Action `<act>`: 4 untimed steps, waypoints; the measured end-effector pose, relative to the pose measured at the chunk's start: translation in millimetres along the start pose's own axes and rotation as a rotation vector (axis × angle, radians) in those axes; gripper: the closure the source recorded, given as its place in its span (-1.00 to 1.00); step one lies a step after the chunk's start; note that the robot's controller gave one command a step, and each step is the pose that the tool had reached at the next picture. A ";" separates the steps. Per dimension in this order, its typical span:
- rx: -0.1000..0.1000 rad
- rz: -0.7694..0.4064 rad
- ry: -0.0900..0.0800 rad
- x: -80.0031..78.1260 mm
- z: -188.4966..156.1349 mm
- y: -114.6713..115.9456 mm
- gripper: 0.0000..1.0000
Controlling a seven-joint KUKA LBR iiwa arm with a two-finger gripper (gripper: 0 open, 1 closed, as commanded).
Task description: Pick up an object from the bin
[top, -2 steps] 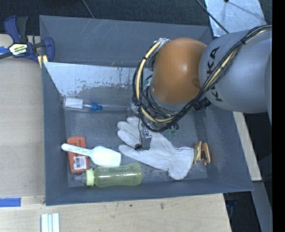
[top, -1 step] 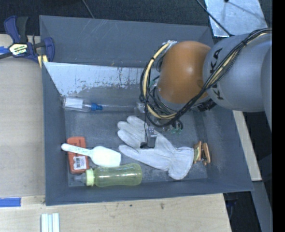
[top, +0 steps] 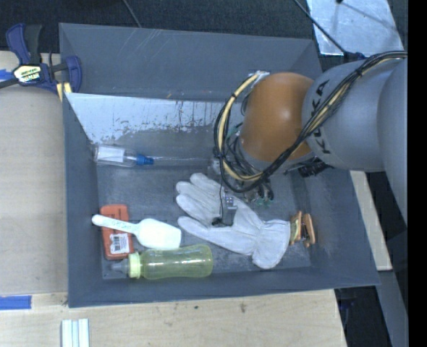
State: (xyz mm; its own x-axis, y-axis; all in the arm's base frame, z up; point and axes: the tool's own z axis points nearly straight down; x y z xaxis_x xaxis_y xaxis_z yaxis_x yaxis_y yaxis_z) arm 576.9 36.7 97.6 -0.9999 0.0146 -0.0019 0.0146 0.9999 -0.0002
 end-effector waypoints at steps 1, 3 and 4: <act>0.000 -0.004 -0.003 -7.6 14.2 -0.2 -1.00; -0.002 -0.046 -0.004 -4.0 24.4 0.9 1.00; -0.002 -0.045 -0.004 -4.1 24.4 0.9 1.00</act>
Offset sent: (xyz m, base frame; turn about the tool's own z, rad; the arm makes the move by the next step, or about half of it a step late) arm -0.0067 0.0065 -0.0276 -0.0166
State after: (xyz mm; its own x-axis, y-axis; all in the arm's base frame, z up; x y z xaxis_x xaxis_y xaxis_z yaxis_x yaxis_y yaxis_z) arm 581.0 37.5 73.3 -0.9995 -0.0302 -0.0062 -0.0302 0.9995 0.0020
